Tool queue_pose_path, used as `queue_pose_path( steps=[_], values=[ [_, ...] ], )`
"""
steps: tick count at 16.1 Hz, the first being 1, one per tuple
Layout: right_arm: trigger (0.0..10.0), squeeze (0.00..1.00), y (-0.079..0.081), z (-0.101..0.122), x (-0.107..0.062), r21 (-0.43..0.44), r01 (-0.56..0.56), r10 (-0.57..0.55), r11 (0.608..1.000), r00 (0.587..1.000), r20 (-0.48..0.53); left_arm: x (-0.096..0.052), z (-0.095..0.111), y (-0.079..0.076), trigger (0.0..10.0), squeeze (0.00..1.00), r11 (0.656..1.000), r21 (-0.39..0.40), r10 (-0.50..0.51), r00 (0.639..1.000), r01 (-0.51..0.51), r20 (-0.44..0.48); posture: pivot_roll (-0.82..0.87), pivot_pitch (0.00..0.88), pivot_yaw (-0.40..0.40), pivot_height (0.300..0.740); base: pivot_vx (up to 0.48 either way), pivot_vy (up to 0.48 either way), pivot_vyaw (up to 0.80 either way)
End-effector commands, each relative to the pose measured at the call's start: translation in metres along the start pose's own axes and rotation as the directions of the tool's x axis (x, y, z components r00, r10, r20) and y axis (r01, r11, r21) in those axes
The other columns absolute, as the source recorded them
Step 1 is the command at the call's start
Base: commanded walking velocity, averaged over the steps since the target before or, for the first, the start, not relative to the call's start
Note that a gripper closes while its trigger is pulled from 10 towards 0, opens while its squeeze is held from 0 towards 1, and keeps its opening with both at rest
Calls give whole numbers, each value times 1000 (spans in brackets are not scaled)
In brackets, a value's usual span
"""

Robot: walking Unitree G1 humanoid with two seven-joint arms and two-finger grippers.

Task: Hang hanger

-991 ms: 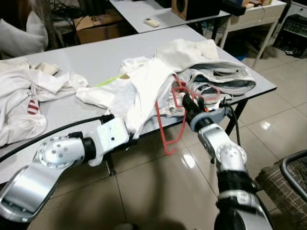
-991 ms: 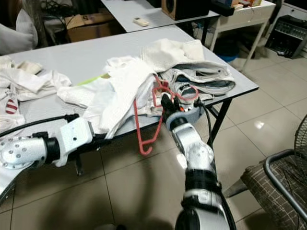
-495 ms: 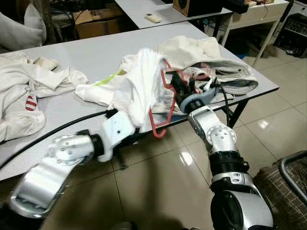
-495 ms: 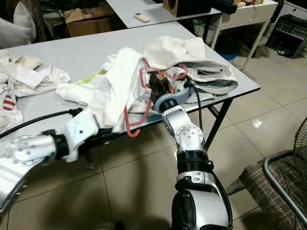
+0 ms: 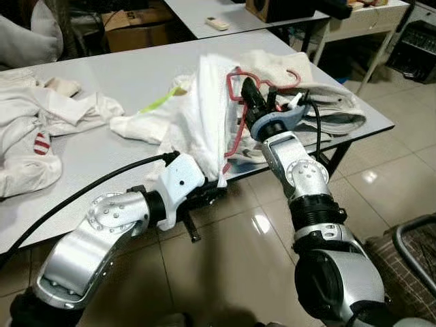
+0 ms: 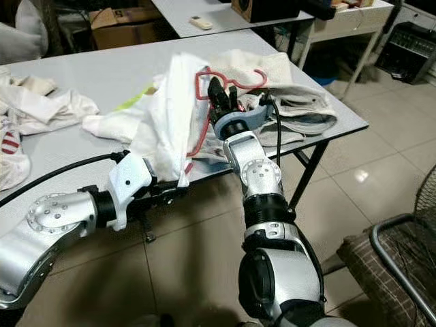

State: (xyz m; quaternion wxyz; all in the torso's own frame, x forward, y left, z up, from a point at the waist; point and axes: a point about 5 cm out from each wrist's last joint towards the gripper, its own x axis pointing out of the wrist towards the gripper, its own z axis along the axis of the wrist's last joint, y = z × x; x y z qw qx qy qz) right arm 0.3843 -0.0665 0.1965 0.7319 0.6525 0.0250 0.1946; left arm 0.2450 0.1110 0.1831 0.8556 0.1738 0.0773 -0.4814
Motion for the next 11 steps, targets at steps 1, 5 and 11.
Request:
queue_pose_path(
  steps=[1,5,11],
  values=[
    [10000,0,46,-71,19,189,-129,142,973,988,-57,7,1,-16,0,0,996,-29,-85,996,85,9,134,79,1,740,0,0,0],
    [10000,0,41,-80,21,66,-96,102,993,990,-94,12,17,-14,0,0,997,-41,-68,995,72,80,133,81,0,740,0,0,0],
    [10000,0,38,-98,14,-47,-113,102,993,978,-182,19,29,-3,10000,0,999,-42,8,996,-4,92,118,83,6,740,0,0,0]
  ],
)
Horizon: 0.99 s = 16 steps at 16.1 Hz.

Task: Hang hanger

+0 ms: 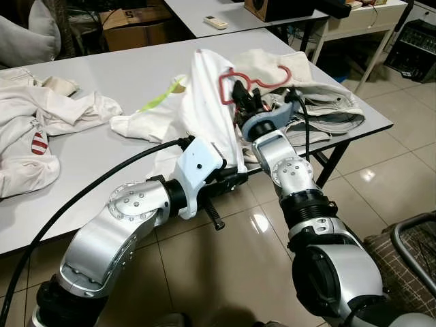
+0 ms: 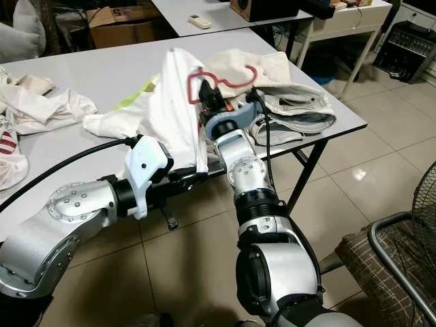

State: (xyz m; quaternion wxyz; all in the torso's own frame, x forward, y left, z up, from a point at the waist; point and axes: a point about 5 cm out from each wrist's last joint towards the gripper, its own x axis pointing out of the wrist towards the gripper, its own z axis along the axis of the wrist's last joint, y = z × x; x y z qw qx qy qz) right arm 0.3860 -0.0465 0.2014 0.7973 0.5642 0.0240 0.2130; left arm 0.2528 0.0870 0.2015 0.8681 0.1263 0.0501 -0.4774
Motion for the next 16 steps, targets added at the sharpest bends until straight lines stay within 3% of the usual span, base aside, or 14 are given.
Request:
queue_pose_path(
  steps=[1,2,6,10,13,15,16],
  values=[
    [10000,0,49,-70,8,154,-122,139,980,985,-106,1,2,-1,10000,376,1000,6,-1,1000,1,-14,118,83,6,740,0,0,0],
    [10000,0,48,-68,7,135,-128,143,983,984,-105,-1,1,-1,10000,1000,1000,-10,-10,1000,9,-25,114,84,12,740,0,0,0],
    [10000,0,43,-44,6,176,-156,165,972,985,-39,-12,-1,-4,10000,1000,995,-66,-77,995,73,-65,113,77,19,740,0,0,0],
    [10000,0,38,-32,6,72,-148,151,986,988,-33,-13,1,-3,10000,1000,993,-101,-69,996,62,-64,110,69,22,740,0,0,0],
    [10000,0,37,-32,5,12,-146,147,989,988,-41,-12,-1,7,10000,1000,993,-108,30,993,-42,-110,110,66,25,740,0,0,0],
    [10000,0,30,-33,3,-64,-106,103,992,994,-40,-19,5,19,10000,1000,978,-173,99,990,-115,-100,113,64,31,740,0,0,0],
    [10000,0,28,-32,2,-78,-100,97,992,995,-39,-20,9,19,10000,1000,973,-210,86,994,-98,-65,113,64,31,740,0,0,0]
  ],
)
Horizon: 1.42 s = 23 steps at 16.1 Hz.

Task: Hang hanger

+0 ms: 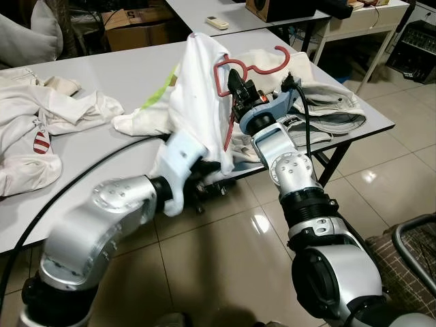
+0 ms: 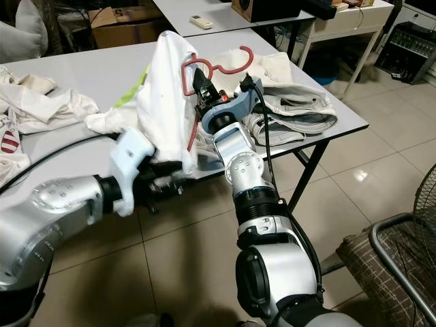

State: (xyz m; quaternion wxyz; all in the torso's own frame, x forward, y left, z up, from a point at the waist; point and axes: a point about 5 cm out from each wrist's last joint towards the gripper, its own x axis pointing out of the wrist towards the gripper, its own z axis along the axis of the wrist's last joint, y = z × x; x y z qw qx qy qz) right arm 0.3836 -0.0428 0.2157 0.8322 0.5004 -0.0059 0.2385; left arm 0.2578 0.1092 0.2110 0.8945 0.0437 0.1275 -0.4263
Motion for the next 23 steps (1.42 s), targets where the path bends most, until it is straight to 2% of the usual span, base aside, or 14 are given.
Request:
queue_pose_path(
  steps=[1,4,6,7,8,10,12,13,14,15,16,18,20,23],
  values=[
    [10000,0,16,-30,0,65,-35,37,997,999,-18,-6,12,-4,10000,1000,998,-35,-50,997,52,60,113,64,35,740,0,0,0],
    [10000,0,12,-26,-2,-39,-18,18,999,1000,-3,-13,5,-1,10000,1000,999,35,-22,998,25,-66,113,62,41,740,0,0,0],
    [10000,0,12,-22,-5,-78,-36,37,996,999,2,-24,14,6,10000,1000,1000,30,-3,1000,3,-17,111,56,44,740,0,0,0],
    [10000,0,13,-17,-11,-119,-71,70,990,997,-11,-39,18,23,10000,1000,993,40,113,993,-114,27,111,51,42,740,0,0,0],
    [10000,0,14,-12,-16,-175,-109,105,978,994,-34,-51,19,37,10000,1000,971,55,229,972,-232,54,112,47,41,740,0,0,663],
    [10000,0,30,10,-42,-238,-240,232,941,971,-60,-72,9,62,10000,992,885,-33,465,885,-464,40,108,34,42,740,0,0,800],
    [10000,0,39,25,-67,-296,-310,296,904,951,-92,-80,-1,64,10000,988,852,-94,520,853,-515,47,95,27,54,740,0,0,800],
    [10000,0,43,34,-87,-341,-322,303,883,947,-110,-76,-14,60,10000,784,857,-99,510,860,-506,21,59,17,78,740,0,0,800],
    [10000,0,50,40,-105,-378,-319,298,869,948,-116,-67,-23,54,10000,380,874,-95,479,877,-476,18,26,10,94,740,0,0,800],
    [10000,0,53,43,-112,-385,-321,300,865,947,-116,-62,-24,51,10000,314,885,-74,463,886,-460,25,14,8,98,740,0,0,800],
    [10000,0,62,47,-125,-394,-327,306,859,945,-119,-51,-22,45,10000,75,904,-49,427,903,-425,47,-13,5,102,740,0,0,800],
    [10000,0,72,60,-153,-482,-301,280,823,953,-117,-28,-21,43,10000,0,900,24,432,899,-435,79,-82,0,104,740,0,0,800],
    [10000,0,71,69,-171,-517,-253,238,818,966,-96,-17,-25,37,10000,0,905,12,424,902,-426,84,-105,9,90,740,0,0,800],
    [10000,0,61,73,-201,-617,-215,106,757,972,-209,-8,-34,15,10000,0,938,4,343,933,-345,110,-156,33,101,740,0,0,800]
  ],
)
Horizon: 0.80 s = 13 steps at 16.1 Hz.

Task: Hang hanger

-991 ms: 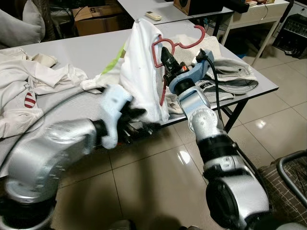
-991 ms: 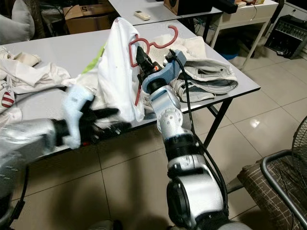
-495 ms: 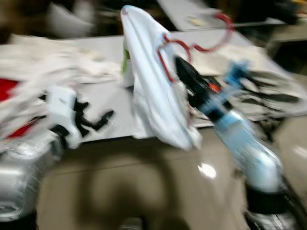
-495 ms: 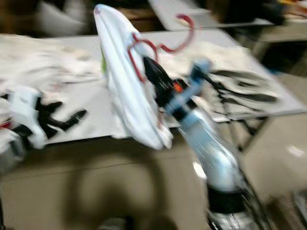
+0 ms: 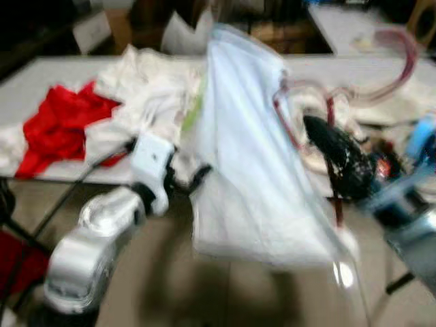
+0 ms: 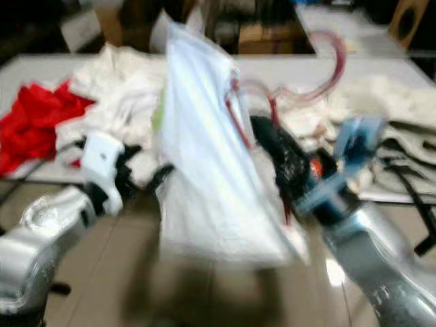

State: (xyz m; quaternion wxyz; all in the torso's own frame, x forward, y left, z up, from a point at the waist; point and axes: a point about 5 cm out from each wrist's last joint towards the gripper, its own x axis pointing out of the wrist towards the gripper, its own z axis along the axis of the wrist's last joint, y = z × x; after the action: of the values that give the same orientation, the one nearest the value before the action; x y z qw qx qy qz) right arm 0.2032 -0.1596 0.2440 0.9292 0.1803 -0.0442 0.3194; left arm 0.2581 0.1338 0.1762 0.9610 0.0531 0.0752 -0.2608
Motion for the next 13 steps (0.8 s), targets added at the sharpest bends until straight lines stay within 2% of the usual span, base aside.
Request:
queue_pose_path(
  steps=[1,2,5,7,9,10,11,12,13],
  values=[
    [10000,0,2,7,-8,-43,-18,17,999,1000,-14,1,1,-8,10000,0,999,9,-31,999,31,23,-183,50,98,740,0,0,800],
    [10000,0,-2,8,-17,-48,6,-8,999,999,-52,2,-3,-13,10000,0,996,56,-68,998,67,18,-202,61,97,740,0,0,800],
    [10000,0,-2,7,-32,-63,28,-36,998,991,-129,7,-6,-21,10000,0,997,-2,-77,996,77,37,-248,116,118,740,0,0,800],
    [10000,0,6,0,-39,-60,7,-19,998,981,-193,9,-11,-28,10000,0,993,-2,-114,993,114,21,-263,137,126,740,0,0,800],
    [10000,0,15,-13,-40,-25,-48,40,999,966,-255,5,-13,-21,10000,0,999,-4,-52,998,52,19,-211,97,74,740,0,0,800],
    [10000,0,15,-18,-37,-15,-55,49,998,962,-268,1,-12,-15,10000,0,1000,-10,-15,1000,15,22,-181,69,33,740,0,0,800],
    [10000,0,10,-28,-32,-41,-56,41,998,951,-308,-3,-16,-10,10000,0,999,-36,14,1000,-14,18,-177,52,28,740,0,0,800],
    [10000,0,-2,-51,-25,-91,-42,4,995,923,-384,-9,-27,-6,10000,0,995,-63,74,997,-74,-7,-167,20,41,740,0,0,800],
    [10000,0,-6,-62,-15,-106,-52,4,993,915,-403,-9,-35,-3,10000,0,995,-46,82,996,-84,-47,-153,33,36,740,0,0,800]
  ],
)
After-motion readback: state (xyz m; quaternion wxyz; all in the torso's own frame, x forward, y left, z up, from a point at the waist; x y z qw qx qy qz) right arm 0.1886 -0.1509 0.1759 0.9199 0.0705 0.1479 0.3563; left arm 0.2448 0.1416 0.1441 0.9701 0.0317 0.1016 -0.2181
